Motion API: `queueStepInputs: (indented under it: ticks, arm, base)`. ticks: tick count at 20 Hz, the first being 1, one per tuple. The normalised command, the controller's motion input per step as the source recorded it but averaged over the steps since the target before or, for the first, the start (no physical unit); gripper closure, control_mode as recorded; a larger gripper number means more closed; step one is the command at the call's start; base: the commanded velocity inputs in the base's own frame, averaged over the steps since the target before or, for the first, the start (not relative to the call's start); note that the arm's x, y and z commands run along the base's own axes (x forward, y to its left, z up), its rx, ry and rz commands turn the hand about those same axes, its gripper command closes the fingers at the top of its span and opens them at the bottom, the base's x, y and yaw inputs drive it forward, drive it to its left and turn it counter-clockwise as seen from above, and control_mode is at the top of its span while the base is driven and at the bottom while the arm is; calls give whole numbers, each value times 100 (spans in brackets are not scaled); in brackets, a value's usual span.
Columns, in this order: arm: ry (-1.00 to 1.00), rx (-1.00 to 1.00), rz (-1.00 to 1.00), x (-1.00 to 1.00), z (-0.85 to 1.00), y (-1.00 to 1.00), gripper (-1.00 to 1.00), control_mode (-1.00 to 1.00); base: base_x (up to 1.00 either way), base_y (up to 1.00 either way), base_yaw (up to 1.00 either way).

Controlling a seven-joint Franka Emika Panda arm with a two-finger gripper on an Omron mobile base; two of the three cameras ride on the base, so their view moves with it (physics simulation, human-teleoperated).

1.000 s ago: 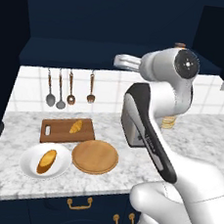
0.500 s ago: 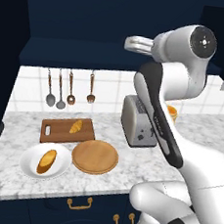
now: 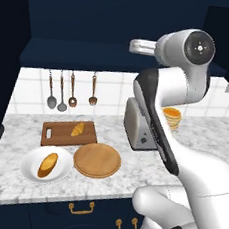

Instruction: From the different types of pastries on the counter, select a croissant and place it on the cutting board. Then retrieve a jar of jam from the cabinet and place it alongside the croissant on the cutting board.

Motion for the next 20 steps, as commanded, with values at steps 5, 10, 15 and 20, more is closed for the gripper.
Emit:
queueStepInputs:
  ticks: [5, 10, 15, 20]
  arm:
    - [12, 5, -15, 19, 18, -37, -100, -100]
    - [25, 3, -1, 60, -4, -28, -100, -100]
    - [3, 0, -1, 43, -42, -39, -100, -100]
    - [1, 0, -8, 22, -14, -46, -100, -100]
  base:
    - [0, 0, 0]
    - [0, 0, 0]
    - [0, 0, 0]
    - [0, 0, 0]
